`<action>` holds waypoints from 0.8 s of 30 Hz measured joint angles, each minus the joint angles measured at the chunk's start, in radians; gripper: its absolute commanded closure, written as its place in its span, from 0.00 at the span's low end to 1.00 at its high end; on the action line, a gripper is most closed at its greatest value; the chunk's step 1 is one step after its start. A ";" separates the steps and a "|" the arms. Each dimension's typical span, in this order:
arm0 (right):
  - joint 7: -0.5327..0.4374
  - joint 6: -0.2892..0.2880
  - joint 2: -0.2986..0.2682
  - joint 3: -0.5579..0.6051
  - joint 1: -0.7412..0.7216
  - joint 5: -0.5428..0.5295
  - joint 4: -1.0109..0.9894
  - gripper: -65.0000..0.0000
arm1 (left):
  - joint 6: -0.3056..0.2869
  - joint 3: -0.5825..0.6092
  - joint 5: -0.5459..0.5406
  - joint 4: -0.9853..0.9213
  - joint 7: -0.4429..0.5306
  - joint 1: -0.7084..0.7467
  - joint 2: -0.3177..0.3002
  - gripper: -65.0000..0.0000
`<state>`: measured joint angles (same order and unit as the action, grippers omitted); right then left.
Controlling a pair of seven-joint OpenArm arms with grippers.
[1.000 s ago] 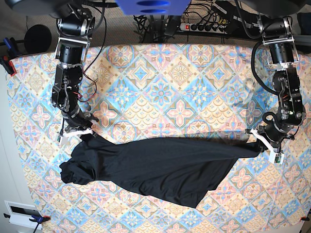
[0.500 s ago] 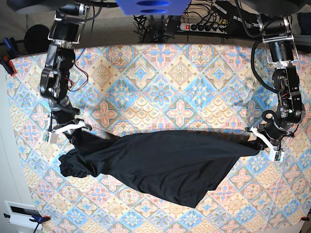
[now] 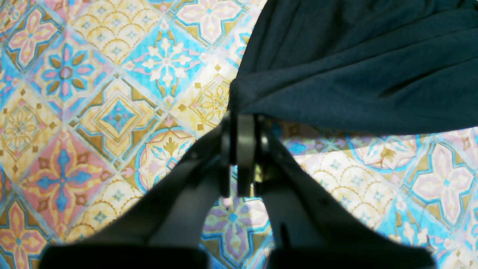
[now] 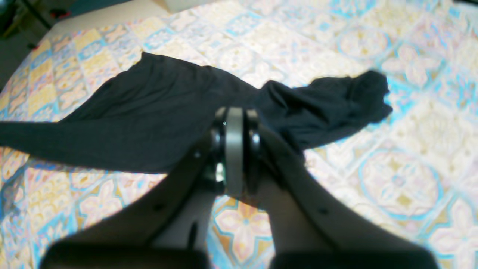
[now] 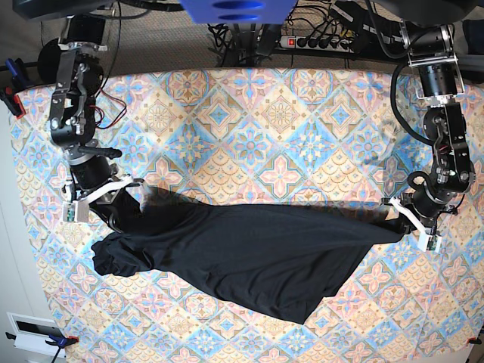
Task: Layout the t-shirt on the table in an organized manner, then fold the t-shirt properly
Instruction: 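Drag the right gripper's shirt corner away from the left gripper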
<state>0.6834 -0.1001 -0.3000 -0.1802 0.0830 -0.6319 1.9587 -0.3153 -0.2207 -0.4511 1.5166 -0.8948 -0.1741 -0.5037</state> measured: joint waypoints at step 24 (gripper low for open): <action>0.211 -0.001 -0.077 -0.078 0.072 -0.091 0.046 1.00 | -0.008 0.002 0.086 0.000 0.002 0.002 0.033 1.00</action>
<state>0.8940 -0.1009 -0.3775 -0.2584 0.1547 -0.7231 2.0045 -0.3229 -0.2184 -0.3649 1.5166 -0.8928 -0.1719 -0.4709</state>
